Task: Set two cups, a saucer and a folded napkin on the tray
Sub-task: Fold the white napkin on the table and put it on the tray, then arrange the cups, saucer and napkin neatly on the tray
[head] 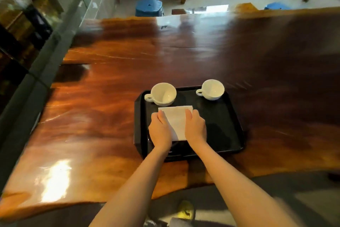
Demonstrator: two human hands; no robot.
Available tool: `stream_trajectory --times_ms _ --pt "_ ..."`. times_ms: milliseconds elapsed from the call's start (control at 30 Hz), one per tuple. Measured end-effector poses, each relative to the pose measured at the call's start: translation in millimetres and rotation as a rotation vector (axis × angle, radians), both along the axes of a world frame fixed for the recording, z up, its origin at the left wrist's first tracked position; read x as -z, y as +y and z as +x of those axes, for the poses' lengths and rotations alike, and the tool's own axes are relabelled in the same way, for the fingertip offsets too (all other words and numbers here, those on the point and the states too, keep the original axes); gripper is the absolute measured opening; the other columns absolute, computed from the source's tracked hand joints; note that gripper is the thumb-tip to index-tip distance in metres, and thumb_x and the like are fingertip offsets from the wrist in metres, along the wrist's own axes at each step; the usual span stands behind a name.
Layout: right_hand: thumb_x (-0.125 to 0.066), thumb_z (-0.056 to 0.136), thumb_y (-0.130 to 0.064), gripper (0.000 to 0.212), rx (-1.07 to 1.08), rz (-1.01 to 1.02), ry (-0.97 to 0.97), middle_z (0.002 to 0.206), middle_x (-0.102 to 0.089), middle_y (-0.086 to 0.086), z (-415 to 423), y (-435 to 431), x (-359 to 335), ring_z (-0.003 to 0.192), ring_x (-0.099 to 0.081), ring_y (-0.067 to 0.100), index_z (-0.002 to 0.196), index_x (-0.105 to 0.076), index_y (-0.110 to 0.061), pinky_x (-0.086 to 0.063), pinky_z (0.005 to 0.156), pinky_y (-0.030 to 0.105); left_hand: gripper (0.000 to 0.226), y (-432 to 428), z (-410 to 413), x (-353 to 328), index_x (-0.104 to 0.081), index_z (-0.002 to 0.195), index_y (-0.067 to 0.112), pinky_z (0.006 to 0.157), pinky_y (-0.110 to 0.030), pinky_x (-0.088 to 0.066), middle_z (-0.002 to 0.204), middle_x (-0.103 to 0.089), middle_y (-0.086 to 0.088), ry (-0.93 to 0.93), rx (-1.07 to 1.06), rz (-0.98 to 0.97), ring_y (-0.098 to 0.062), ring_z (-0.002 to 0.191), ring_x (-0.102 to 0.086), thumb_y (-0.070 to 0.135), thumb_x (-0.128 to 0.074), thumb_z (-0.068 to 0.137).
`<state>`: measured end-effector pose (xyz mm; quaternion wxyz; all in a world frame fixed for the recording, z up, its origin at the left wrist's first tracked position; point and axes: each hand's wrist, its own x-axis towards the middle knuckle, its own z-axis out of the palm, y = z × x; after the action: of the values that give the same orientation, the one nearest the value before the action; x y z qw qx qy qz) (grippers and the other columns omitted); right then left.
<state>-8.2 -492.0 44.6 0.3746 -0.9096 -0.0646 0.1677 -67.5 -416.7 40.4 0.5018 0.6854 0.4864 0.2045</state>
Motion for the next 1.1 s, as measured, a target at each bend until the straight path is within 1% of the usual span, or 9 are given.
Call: stream_trajectory --times_ms 200,367,467,533,633,733,833,967,1100 --pt "-0.022 0.099 -0.042 0.039 0.071 -0.087 0.006 0.079 -0.049 0.000 28 -80 21 0.062 -0.045 0.006 0.089 -0.046 -0.014 -0.032 0.049 0.023 0.038 -73 38 25 -0.056 0.099 0.007 0.073 -0.035 -0.045 0.091 -0.059 -0.007 0.085 0.057 -0.185 -0.024 0.087 -0.058 0.036 -0.031 0.100" --pt "-0.020 0.098 -0.044 0.050 0.106 -0.201 0.118 0.100 -0.057 0.012 67 -115 38 0.089 -0.054 0.029 0.108 -0.052 -0.007 -0.036 0.072 0.031 0.036 -103 59 35 -0.050 0.121 0.008 0.076 -0.029 -0.043 0.110 -0.058 -0.007 0.170 0.244 -0.312 -0.015 0.092 -0.052 0.033 -0.035 0.099" --pt "-0.024 0.098 -0.042 0.047 0.029 -0.158 0.223 0.115 -0.057 0.017 92 -127 48 0.088 -0.049 0.028 0.114 -0.049 -0.005 -0.037 0.075 0.033 0.040 -114 62 45 -0.040 0.135 0.013 0.094 -0.034 -0.048 0.127 -0.053 -0.005 0.153 0.353 -0.418 -0.019 0.110 -0.054 0.018 -0.043 0.095" --pt "-0.028 0.099 -0.035 0.043 -0.066 -0.167 0.266 0.121 -0.054 0.018 101 -129 51 0.094 -0.050 0.028 0.123 -0.045 -0.004 -0.037 0.076 0.033 0.046 -118 64 53 -0.040 0.133 0.017 0.099 -0.040 -0.049 0.132 -0.052 -0.006 0.150 0.369 -0.484 -0.021 0.115 -0.054 0.007 -0.046 0.089" --pt "-0.031 0.098 -0.016 0.037 -0.177 -0.192 0.251 0.130 -0.044 0.020 102 -130 56 0.111 -0.049 0.033 0.133 -0.037 -0.005 -0.038 0.082 0.033 0.042 -119 68 59 -0.042 0.128 0.016 0.089 -0.031 -0.050 0.128 -0.053 -0.005 0.173 0.360 -0.441 -0.015 0.106 -0.054 0.004 -0.047 0.089" --pt "-0.037 0.093 -0.004 0.050 -0.204 -0.175 0.206 0.141 -0.034 0.024 95 -135 63 0.127 -0.037 0.037 0.143 -0.026 -0.007 -0.034 0.101 0.038 0.038 -121 70 58 -0.044 0.127 0.009 0.083 -0.022 -0.043 0.118 -0.053 -0.001 0.196 0.358 -0.338 -0.009 0.099 -0.049 0.000 -0.048 0.090" --pt "-0.037 0.095 -0.004 0.054 -0.197 -0.191 0.197 0.145 -0.029 0.021 89 -142 67 0.130 -0.034 0.034 0.145 -0.020 -0.006 -0.032 0.106 0.040 0.041 -127 68 59 -0.046 0.127 0.007 0.088 -0.021 -0.042 0.126 -0.052 -0.007 0.211 0.359 -0.219 -0.014 0.113 -0.051 -0.003 -0.052 0.088" --pt "-0.043 0.095 -0.012 0.063 -0.267 -0.291 0.086 0.146 -0.024 0.010 79 -150 75 0.127 -0.032 0.023 0.148 -0.008 -0.010 -0.039 0.101 0.032 0.056 -135 63 63 -0.033 0.142 0.011 0.108 -0.031 -0.035 0.140 -0.039 -0.006 0.250 0.318 -0.179 -0.018 0.130 -0.041 0.005 -0.054 0.091" --pt "-0.049 0.093 -0.012 0.059 -0.187 -0.220 0.049 0.140 -0.032 0.007 73 -151 80 0.124 -0.035 0.020 0.145 -0.021 -0.014 -0.043 0.097 0.031 0.061 -137 58 66 -0.031 0.145 0.012 0.111 -0.034 -0.033 0.145 -0.038 -0.005 0.249 0.286 -0.147 -0.018 0.134 -0.038 0.007 -0.057 0.090"
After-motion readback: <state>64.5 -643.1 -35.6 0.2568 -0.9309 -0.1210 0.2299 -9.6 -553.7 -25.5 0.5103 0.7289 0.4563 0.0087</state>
